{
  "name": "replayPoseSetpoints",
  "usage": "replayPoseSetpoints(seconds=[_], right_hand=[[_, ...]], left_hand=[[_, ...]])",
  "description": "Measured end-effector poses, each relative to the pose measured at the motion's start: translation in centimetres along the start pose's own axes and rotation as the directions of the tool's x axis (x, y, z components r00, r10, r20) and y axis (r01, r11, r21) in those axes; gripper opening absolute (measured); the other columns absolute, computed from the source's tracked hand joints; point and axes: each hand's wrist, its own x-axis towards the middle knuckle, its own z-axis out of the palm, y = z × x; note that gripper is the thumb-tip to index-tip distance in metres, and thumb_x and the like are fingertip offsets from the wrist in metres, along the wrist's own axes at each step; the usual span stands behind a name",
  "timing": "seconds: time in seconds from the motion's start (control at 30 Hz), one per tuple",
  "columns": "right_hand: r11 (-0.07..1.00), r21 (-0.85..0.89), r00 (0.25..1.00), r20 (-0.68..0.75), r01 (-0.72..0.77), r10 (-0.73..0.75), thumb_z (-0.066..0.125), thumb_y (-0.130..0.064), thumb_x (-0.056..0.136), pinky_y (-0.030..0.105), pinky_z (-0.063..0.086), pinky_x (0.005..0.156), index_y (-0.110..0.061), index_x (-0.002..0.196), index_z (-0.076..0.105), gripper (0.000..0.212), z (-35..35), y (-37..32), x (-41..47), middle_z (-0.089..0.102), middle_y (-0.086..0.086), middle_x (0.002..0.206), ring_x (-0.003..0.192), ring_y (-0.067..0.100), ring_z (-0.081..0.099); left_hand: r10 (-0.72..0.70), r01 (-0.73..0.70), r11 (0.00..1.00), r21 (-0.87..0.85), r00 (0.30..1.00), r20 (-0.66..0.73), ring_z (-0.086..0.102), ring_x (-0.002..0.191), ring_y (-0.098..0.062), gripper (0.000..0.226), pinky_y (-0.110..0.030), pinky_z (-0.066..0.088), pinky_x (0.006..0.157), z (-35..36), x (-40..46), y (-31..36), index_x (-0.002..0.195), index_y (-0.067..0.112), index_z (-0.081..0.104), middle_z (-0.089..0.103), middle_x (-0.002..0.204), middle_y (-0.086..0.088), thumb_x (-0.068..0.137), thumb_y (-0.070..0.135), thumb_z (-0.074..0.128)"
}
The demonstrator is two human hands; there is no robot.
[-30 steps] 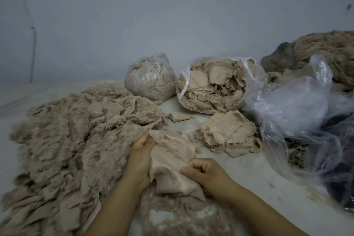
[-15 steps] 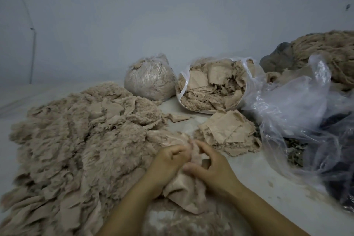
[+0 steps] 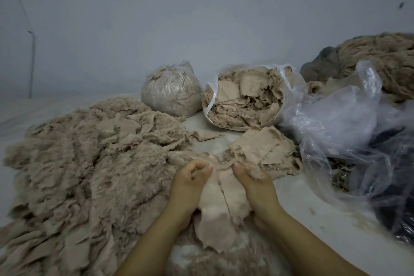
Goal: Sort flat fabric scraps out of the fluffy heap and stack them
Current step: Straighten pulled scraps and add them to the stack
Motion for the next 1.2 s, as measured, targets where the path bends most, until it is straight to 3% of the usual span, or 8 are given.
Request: replayPoseSetpoints(seconds=[0.17, 0.3, 0.43, 0.7, 0.8, 0.9, 0.97, 1.2], right_hand=[[0.989, 0.148, 0.99, -0.143, 0.004, 0.017, 0.073, -0.024, 0.078, 0.031, 0.056, 0.064, -0.003, 0.084, 0.071, 0.022, -1.0, -0.3, 0.9, 0.074, 0.009, 0.082, 0.074, 0.022, 0.071], [0.984, 0.174, 0.999, -0.01, -0.047, 0.049, 0.075, -0.023, 0.07, 0.035, 0.058, 0.066, -0.004, 0.083, 0.07, 0.023, -0.7, -0.3, 0.7, 0.072, 0.014, 0.08, 0.073, 0.024, 0.069], [0.996, 0.084, 0.988, -0.151, -0.024, 0.036, 0.066, -0.003, 0.083, 0.03, 0.05, 0.06, -0.007, 0.072, 0.062, 0.013, -1.1, -0.5, 1.1, 0.062, 0.009, 0.065, 0.062, 0.021, 0.059], [0.994, 0.105, 0.977, -0.211, 0.013, 0.01, 0.056, -0.001, 0.091, 0.019, 0.043, 0.036, -0.011, 0.065, 0.053, 0.027, -1.6, -0.7, 1.3, 0.051, 0.001, 0.051, 0.045, 0.013, 0.051], [0.997, 0.071, 1.0, -0.003, 0.003, -0.002, 0.068, -0.01, 0.081, 0.026, 0.051, 0.045, -0.01, 0.078, 0.059, 0.009, -1.8, -1.0, 1.2, 0.064, 0.003, 0.065, 0.058, 0.014, 0.062], [0.995, -0.058, 0.971, 0.221, -0.079, 0.09, 0.079, -0.02, 0.063, 0.024, 0.052, 0.063, -0.01, 0.096, 0.065, 0.037, -2.1, -1.2, 1.0, 0.071, 0.005, 0.087, 0.078, 0.016, 0.068], [0.975, -0.215, 0.963, 0.25, -0.051, 0.105, 0.081, -0.02, 0.065, 0.022, 0.048, 0.057, -0.009, 0.078, 0.064, 0.024, -1.8, -1.1, 0.5, 0.066, 0.012, 0.072, 0.063, 0.019, 0.063], [0.993, -0.087, 0.991, -0.096, 0.082, -0.09, 0.06, -0.017, 0.093, 0.019, 0.049, 0.057, -0.003, 0.084, 0.061, 0.017, -1.4, -1.1, 1.1, 0.063, 0.004, 0.071, 0.065, 0.011, 0.059]], left_hand=[[0.029, -0.028, 1.0, 0.007, 0.99, -0.136, 0.056, 0.067, -0.023, 0.02, -0.026, 0.045, 0.055, -1.1, 0.4, 0.1, 0.082, 0.007, 0.064, 0.063, 0.073, -0.01, 0.093, 0.021, 0.055], [-0.063, 0.011, 0.964, 0.264, 0.98, 0.19, 0.063, 0.084, 0.001, 0.04, -0.013, 0.048, 0.071, -1.1, -0.1, -0.2, 0.099, 0.023, 0.066, 0.069, 0.095, 0.013, 0.07, 0.05, 0.075], [-0.142, -0.026, 0.915, 0.402, 0.914, 0.38, 0.048, 0.057, -0.012, 0.024, -0.02, 0.038, 0.055, -0.7, -0.5, -0.7, 0.065, 0.009, 0.061, 0.053, 0.06, -0.004, 0.081, 0.022, 0.072], [-0.037, -0.022, 0.946, 0.323, 0.983, 0.177, 0.038, 0.036, -0.001, 0.031, -0.014, 0.031, 0.04, -1.1, 0.0, 0.2, 0.062, 0.006, 0.053, 0.044, 0.046, 0.005, 0.09, 0.015, 0.059], [0.024, -0.051, 0.972, 0.23, 0.993, 0.12, 0.033, 0.032, -0.001, 0.027, -0.012, 0.027, 0.036, -1.4, 0.0, 0.3, 0.063, 0.007, 0.052, 0.041, 0.042, 0.008, 0.088, 0.01, 0.062], [-0.014, -0.026, 0.986, 0.167, 0.972, 0.235, 0.037, 0.03, -0.004, 0.017, -0.012, 0.028, 0.035, -1.8, -0.3, 0.6, 0.072, 0.003, 0.055, 0.047, 0.039, 0.005, 0.088, 0.006, 0.061], [-0.016, -0.045, 0.98, 0.196, 0.954, 0.299, 0.043, 0.034, 0.0, 0.013, -0.011, 0.033, 0.038, -1.8, -0.6, 0.8, 0.076, 0.002, 0.056, 0.052, 0.043, 0.007, 0.086, 0.003, 0.063], [-0.184, 0.174, 0.964, 0.2, 0.983, 0.028, 0.034, 0.038, -0.014, 0.041, -0.017, 0.021, 0.042, -2.0, 0.3, 0.5, 0.052, 0.014, 0.061, 0.045, 0.048, -0.006, 0.077, -0.015, 0.046]])
